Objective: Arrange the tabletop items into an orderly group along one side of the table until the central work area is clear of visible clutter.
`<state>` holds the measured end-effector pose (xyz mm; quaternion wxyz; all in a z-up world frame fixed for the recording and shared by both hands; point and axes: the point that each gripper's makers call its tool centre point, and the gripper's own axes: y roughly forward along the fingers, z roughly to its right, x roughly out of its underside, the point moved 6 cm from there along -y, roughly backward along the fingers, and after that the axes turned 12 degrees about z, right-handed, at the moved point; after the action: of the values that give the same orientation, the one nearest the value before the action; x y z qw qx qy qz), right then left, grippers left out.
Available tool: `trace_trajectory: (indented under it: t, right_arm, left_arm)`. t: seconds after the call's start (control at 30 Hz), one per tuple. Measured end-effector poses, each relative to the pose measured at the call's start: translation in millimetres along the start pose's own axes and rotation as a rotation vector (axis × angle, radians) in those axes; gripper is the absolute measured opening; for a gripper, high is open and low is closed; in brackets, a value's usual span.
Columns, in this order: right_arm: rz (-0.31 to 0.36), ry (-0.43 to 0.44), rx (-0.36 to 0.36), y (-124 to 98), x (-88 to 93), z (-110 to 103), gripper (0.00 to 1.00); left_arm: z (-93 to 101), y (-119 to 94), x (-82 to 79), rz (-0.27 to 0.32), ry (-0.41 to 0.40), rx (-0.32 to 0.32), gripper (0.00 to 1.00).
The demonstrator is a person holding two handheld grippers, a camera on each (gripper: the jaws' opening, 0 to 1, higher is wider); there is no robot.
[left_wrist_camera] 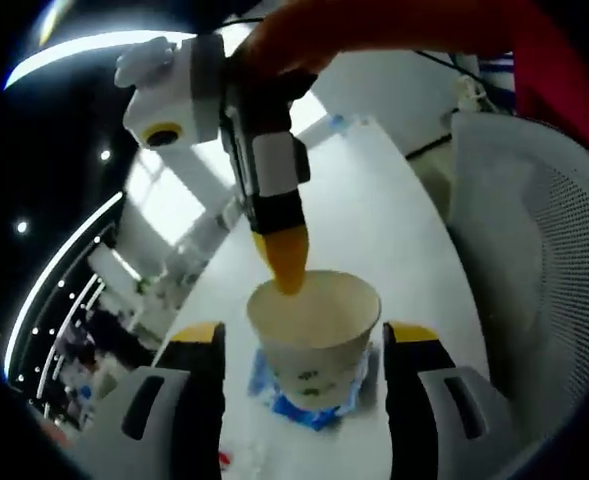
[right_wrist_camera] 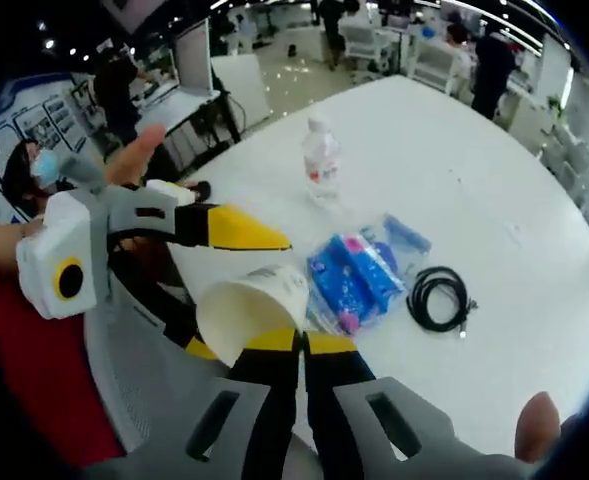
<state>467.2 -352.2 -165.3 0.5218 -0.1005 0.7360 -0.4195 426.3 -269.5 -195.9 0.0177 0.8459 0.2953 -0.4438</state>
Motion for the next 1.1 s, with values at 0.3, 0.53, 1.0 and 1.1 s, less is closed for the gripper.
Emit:
trace_trajectory:
  t: [0.3,0.53,1.0,1.1]
  right_arm:
    - [-0.028,-0.016,-0.022,-2,6.5,0,0.02]
    - [-0.038,-0.035,-0.026,-2,9.5,5,0.02]
    - [-0.03,-0.091,-0.037,-7,12.0,16,0.03]
    - [-0.01,-0.102,-0.043,-6,10.6,17,0.03]
  left_arm:
    - [7.4,13,-5.9,-0.006,0.007,0.026,0.55]
    - [10.2,19,-2.9,-0.035,-0.026,0.034,0.48]
    - [10.5,29,-4.8,-0.019,-0.084,0.006,0.42]
    - [9.1,29,-4.7,-0.017,-0.099,-0.01,0.42]
